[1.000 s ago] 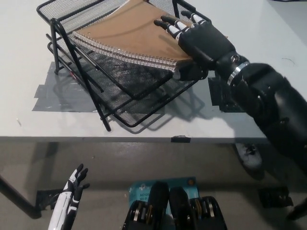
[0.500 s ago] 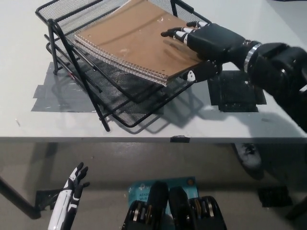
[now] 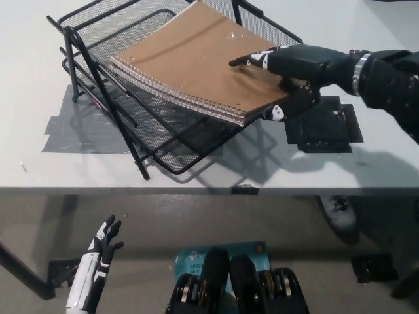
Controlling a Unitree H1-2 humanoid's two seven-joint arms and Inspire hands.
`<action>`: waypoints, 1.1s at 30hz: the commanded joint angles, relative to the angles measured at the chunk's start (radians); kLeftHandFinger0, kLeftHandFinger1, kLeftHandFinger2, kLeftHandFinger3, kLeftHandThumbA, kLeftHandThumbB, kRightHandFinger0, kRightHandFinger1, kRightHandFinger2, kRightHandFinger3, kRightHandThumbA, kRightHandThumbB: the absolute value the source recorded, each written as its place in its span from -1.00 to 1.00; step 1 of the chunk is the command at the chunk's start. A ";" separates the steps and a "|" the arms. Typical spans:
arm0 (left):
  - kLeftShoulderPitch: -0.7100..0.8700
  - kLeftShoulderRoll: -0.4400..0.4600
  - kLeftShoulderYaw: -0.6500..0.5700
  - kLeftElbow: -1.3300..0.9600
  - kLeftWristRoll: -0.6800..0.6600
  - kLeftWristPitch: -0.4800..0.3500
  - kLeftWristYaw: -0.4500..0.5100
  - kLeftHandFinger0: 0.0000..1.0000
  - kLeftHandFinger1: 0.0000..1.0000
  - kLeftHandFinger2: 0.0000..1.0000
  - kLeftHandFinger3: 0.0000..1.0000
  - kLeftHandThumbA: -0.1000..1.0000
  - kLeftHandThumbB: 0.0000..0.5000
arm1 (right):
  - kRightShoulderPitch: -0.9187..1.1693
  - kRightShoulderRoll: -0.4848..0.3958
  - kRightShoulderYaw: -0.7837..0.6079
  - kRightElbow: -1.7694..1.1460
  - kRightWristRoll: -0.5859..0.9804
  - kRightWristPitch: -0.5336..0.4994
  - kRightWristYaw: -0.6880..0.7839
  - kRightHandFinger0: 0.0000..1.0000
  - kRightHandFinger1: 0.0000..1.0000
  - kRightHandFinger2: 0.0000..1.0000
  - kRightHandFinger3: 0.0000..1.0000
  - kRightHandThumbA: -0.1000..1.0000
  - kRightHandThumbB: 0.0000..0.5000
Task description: A person hands a notebook to the robot and the robot grabs it with its right hand and places it in the file tray kept in the centre of the desk infront of it.
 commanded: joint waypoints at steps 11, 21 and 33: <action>-0.045 0.041 0.013 -0.064 -0.005 0.023 -0.002 0.83 1.00 1.00 1.00 1.00 0.56 | -0.642 -0.432 0.053 -0.324 0.888 0.296 0.471 1.00 1.00 1.00 1.00 1.00 1.00; -0.024 0.038 0.003 -0.060 0.005 0.010 -0.004 0.85 1.00 1.00 1.00 1.00 0.50 | -0.551 -0.561 0.095 -0.424 1.161 0.296 0.179 1.00 1.00 1.00 1.00 1.00 1.00; -0.027 0.034 0.008 -0.074 -0.009 0.027 -0.004 0.87 1.00 1.00 1.00 1.00 0.57 | 0.125 -0.632 -0.711 -0.805 1.100 0.245 -0.105 1.00 1.00 1.00 1.00 1.00 1.00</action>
